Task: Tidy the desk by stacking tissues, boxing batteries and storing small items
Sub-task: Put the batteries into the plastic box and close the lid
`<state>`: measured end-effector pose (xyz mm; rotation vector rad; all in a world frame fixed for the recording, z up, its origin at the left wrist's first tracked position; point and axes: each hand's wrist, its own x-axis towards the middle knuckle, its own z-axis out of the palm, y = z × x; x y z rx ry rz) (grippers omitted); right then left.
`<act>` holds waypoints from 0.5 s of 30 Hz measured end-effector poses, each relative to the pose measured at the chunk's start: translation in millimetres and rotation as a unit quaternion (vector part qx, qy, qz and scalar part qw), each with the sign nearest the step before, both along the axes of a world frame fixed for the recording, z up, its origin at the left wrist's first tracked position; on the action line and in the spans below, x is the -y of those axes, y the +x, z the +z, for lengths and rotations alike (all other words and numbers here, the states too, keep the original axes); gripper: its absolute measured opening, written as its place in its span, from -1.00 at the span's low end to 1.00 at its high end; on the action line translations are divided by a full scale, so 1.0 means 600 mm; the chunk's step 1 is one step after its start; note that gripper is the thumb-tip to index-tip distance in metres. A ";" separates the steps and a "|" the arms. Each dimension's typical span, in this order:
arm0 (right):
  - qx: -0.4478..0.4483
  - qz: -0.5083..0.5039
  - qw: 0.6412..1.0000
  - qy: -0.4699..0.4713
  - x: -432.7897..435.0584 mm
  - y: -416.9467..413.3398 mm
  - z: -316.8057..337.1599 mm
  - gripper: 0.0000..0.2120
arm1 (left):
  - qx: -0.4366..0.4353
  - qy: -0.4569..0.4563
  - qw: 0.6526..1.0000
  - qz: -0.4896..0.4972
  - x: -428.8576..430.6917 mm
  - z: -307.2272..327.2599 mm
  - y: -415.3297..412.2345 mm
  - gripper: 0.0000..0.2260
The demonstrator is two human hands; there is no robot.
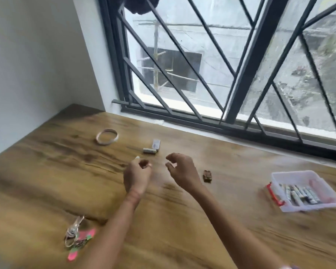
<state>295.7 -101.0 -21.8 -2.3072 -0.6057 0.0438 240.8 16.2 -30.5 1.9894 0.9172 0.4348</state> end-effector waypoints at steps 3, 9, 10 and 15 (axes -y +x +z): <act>0.032 0.027 0.994 -0.100 -0.073 0.024 -0.023 -0.72 | -0.038 0.022 0.999 -0.001 -0.062 -0.022 -0.003 -0.79; 0.108 0.082 0.964 -0.228 -0.171 0.067 -0.068 -0.68 | -0.082 0.076 0.992 -0.063 -0.138 -0.058 0.022 -0.73; 0.113 0.083 0.960 -0.244 -0.181 0.070 -0.077 -0.66 | -0.091 0.087 0.989 -0.074 -0.145 -0.061 0.026 -0.72; 0.139 0.050 0.953 -0.264 -0.207 0.070 -0.099 -0.66 | -0.100 0.141 0.975 -0.140 -0.163 -0.074 0.048 -0.71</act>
